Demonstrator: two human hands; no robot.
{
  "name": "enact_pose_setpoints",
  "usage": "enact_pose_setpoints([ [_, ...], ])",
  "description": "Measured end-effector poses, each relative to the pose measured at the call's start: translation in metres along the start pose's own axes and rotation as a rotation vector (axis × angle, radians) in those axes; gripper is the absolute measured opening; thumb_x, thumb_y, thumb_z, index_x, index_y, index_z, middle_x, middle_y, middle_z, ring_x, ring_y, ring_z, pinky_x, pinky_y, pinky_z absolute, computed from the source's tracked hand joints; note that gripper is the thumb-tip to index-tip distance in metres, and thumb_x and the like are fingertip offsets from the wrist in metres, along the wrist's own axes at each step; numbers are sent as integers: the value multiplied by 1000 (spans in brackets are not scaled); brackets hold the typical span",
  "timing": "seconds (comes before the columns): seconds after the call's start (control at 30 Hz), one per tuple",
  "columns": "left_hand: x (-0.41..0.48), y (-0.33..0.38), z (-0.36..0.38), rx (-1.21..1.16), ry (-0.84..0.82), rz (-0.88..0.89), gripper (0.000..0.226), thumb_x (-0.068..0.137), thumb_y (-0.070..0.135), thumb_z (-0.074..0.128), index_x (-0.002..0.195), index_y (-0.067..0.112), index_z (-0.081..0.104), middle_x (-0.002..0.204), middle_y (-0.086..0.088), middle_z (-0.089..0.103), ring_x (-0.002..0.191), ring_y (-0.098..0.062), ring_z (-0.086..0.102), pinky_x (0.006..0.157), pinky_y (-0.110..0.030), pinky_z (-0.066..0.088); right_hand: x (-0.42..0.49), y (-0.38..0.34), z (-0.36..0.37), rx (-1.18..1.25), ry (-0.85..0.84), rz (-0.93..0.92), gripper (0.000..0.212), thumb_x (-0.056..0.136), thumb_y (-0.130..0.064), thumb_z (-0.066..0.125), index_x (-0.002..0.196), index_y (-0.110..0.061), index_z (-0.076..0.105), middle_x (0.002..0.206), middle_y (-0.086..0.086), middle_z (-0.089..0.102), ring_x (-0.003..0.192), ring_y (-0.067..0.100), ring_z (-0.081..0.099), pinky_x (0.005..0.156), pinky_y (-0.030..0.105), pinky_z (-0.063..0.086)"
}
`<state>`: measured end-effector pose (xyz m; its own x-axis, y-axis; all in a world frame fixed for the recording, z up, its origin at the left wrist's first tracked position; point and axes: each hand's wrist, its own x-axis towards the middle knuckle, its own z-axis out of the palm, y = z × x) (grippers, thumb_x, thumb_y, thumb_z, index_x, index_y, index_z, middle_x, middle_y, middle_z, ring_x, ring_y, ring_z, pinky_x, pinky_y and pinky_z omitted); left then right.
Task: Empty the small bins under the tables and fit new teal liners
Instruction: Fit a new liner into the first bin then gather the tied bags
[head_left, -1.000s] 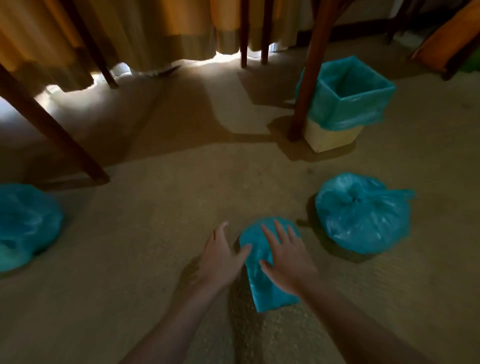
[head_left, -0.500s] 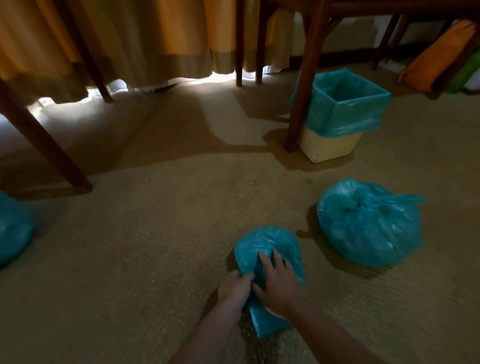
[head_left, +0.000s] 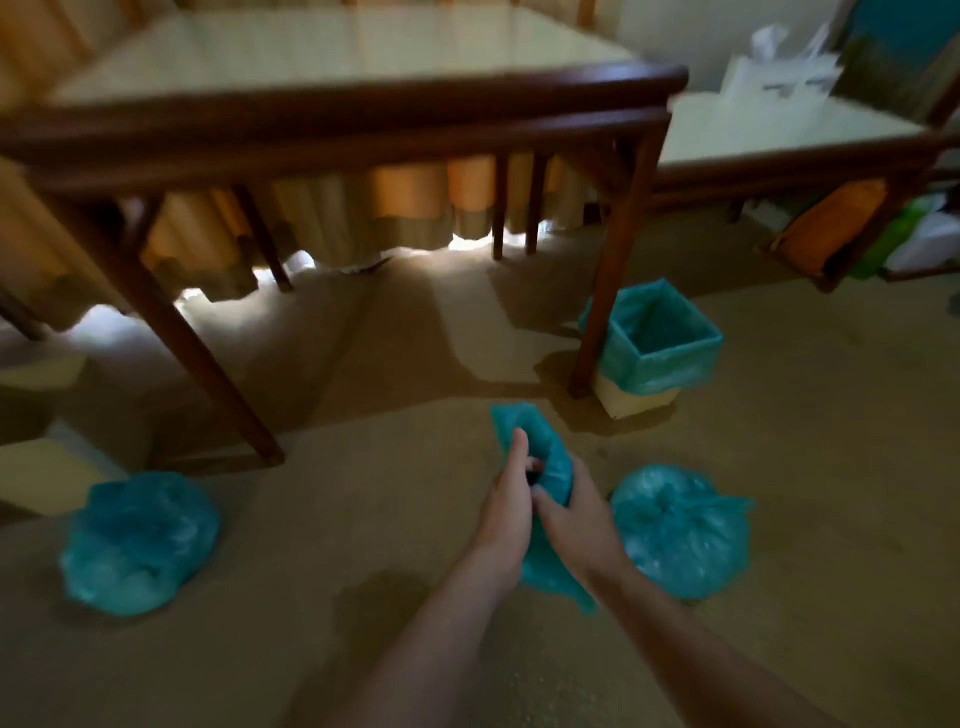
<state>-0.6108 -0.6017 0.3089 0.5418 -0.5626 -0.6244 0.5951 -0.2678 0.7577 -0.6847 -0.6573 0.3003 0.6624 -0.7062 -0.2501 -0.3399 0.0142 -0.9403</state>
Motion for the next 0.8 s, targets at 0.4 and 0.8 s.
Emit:
enact_pose_setpoints([
  [0.4,-320,340,-118,148,339,289,91,80,70,64,149,18,36,148,0,43,134,-23,45,109,-41,40,-139,-491,10,470,-10,82,16,94,-21,64,108,-27,69,102,5,76,98,30,71,91,50,54],
  [0.8,-413,427,-277,-59,285,416,42,85,38,77,122,25,62,105,6,76,98,-12,72,88,-34,59,-182,-550,197,14,-57,-303,91,78,-64,71,150,-39,24,148,-5,39,127,13,53,98,43,54],
])
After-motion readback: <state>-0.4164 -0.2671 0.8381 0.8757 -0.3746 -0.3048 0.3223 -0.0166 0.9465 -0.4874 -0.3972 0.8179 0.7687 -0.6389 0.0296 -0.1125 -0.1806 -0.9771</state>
